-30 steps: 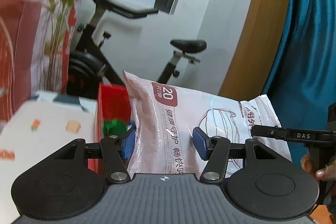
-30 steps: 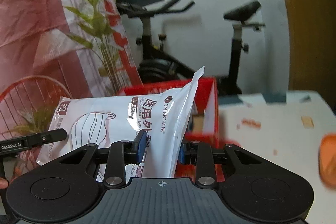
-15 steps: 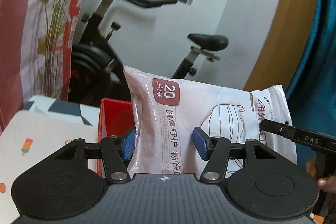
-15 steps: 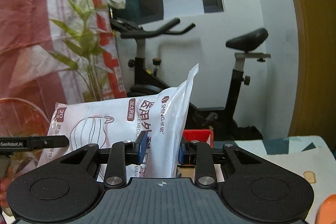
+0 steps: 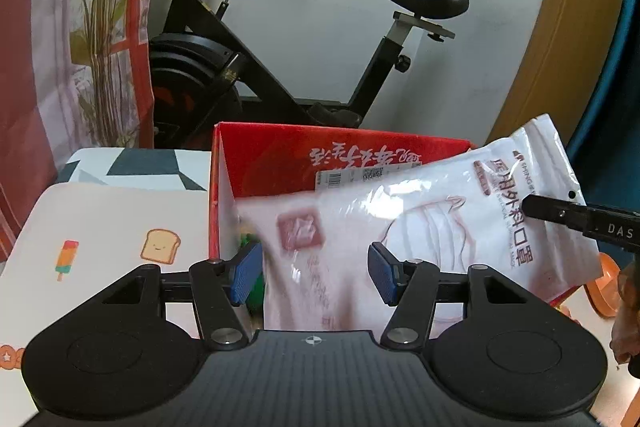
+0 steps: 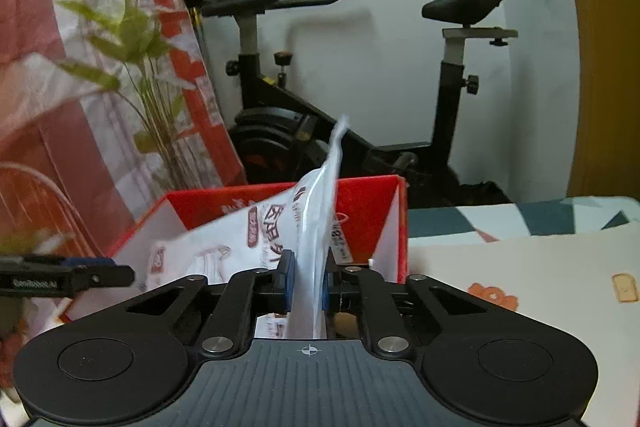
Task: Organize soft objects
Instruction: 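Lower the mask bag into the box and open both grippers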
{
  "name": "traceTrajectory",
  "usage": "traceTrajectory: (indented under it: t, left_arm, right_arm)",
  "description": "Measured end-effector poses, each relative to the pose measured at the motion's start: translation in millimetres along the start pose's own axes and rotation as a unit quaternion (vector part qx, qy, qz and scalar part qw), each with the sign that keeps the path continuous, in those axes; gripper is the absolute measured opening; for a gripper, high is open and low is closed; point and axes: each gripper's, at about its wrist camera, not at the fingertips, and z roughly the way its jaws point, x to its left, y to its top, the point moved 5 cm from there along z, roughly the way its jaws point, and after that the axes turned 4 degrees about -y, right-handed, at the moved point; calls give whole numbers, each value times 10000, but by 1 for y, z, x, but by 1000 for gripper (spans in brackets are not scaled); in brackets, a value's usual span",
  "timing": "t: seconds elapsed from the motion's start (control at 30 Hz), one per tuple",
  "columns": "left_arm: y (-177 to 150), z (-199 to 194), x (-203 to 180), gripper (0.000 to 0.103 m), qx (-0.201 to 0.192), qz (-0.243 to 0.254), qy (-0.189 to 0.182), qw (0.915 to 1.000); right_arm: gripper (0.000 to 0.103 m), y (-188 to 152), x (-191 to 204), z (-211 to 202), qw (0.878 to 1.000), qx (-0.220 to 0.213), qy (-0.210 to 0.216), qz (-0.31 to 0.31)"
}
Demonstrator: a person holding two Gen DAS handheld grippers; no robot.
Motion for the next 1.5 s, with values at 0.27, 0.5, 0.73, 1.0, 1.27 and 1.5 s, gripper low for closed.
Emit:
traceTrajectory:
  t: [0.27,0.5,0.73,1.0,1.27,1.5]
  left_arm:
    - [4,7,-7,60,-57,4,-113,9999]
    - [5,11,-7,59,-91,-11,-87,9999]
    - [6,10,-7,57,-112,26,-69,9999]
    - [5,9,-10,57,-153,47,-73,9998]
    - [6,11,-12,53,-190,137,22,9997]
    - [6,12,-9,49,-170,278,255,9991]
  right_arm:
    - [8,0,26,15,9970,453,-154,-611]
    - [8,-8,50,43,9819,1127,-551,-1417]
    - [16,-17,45,63,9746,1659,-667,-1351]
    - [54,-10,28,50,9722,1846,-706,-1255]
    - [28,31,24,24,9789,1386,-515,-1411]
    - [5,11,38,60,9672,1798,-422,-1746]
